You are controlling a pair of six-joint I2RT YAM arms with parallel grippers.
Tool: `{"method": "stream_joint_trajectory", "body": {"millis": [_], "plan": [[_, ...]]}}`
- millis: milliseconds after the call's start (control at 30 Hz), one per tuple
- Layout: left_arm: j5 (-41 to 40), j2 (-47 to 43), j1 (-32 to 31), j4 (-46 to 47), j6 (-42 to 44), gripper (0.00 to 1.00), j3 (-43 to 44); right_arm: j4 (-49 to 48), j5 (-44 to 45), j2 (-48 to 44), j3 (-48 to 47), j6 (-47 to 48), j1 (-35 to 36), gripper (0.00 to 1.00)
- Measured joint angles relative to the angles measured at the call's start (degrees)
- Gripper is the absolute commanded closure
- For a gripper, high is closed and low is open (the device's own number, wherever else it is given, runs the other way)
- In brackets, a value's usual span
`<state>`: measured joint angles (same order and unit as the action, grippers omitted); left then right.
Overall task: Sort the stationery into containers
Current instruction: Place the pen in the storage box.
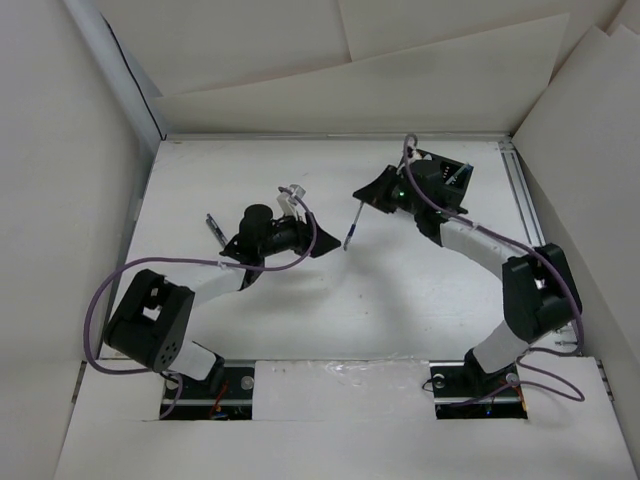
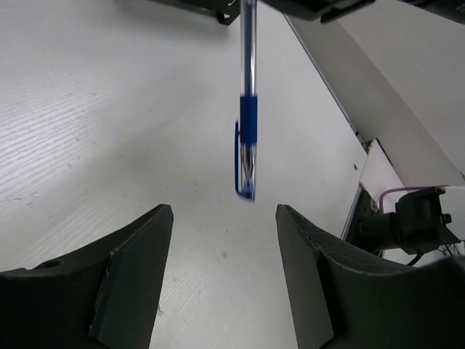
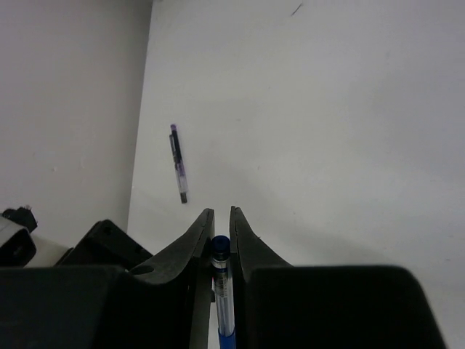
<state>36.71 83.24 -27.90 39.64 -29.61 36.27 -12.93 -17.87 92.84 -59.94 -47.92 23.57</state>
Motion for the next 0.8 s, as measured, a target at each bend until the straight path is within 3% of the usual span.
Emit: {"method": "stream_joint_trajectory", "body": {"millis": [200,400,600,800], "plan": [[-4.5,-4.5,0.0,-0.9,0.1,0.44,-0.4,4.5,6.7,-6.8,0.0,1.4,-11.0,1.00],[-11.3,-5.9,0.0,-2.8,0.0,0.48,-0.6,8.3,28.8,-12.6,-4.0,2.7,-20.7,1.00],[-16.6,-6.0,0.7,-6.4,-0.3,0.48,-0.7,8.3,46.1,-7.2,-13.2,4.7,-23.3,1.00],[-23.7,-6.3,0.7,-11.3,-1.1,0.49,-0.7,8.5,56.2,0.3,-17.2,8.0,-23.3,1.00]]}}
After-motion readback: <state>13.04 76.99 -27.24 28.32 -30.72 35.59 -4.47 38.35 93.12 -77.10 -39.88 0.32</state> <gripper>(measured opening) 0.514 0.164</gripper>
